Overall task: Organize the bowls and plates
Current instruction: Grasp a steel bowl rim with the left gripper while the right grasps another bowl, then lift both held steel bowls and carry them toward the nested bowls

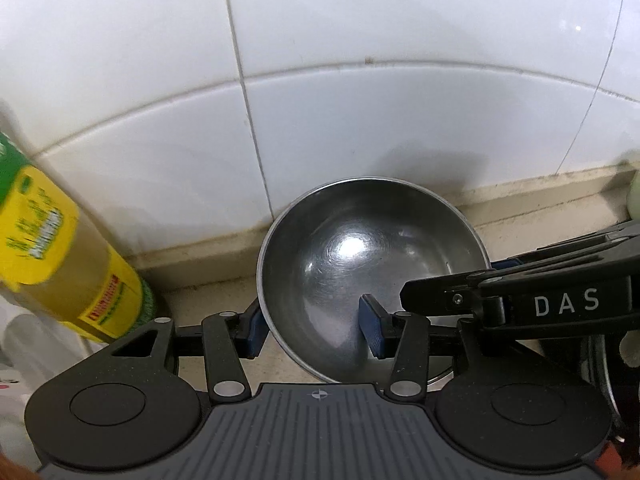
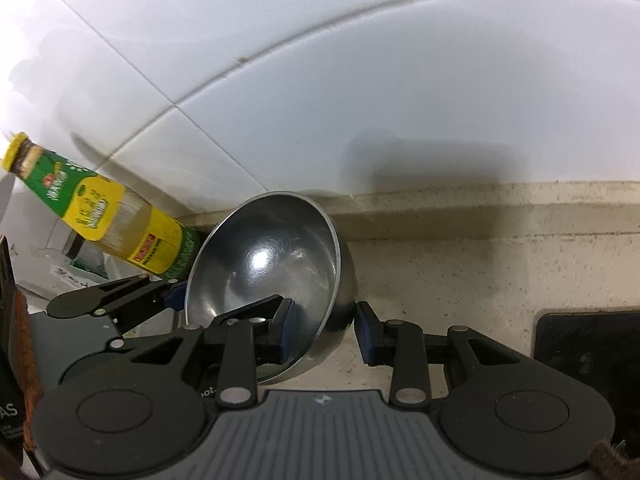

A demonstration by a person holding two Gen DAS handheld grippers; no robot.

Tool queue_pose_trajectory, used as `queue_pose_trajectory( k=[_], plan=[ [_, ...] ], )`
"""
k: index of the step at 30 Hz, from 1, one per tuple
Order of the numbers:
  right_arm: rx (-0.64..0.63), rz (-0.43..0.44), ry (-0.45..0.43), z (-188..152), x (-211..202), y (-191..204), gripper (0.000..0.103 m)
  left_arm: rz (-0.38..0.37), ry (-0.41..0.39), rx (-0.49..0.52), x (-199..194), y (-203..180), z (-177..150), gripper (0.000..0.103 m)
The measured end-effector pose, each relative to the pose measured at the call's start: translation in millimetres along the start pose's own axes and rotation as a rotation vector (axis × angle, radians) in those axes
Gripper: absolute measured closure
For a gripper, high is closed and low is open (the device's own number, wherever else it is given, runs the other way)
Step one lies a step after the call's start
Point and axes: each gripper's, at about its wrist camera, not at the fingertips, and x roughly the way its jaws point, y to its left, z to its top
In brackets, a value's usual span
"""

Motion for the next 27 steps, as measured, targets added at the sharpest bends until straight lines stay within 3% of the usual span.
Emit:
queue_pose_trajectory(
  k=[13, 27],
  plan=[
    [-0.068, 0.020, -0.083, -9.6, -64.3, 46.8, 0.073, 0.035, -0.107, -0.001, -81.3, 0.8, -0.9, 0.047],
    [-0.137, 0.045, -0.100, -56.4, -109.6, 97.9, 0.073, 0.048, -0.135, -0.011, -133.1, 3.0, -50.1, 0.045]
  ],
)
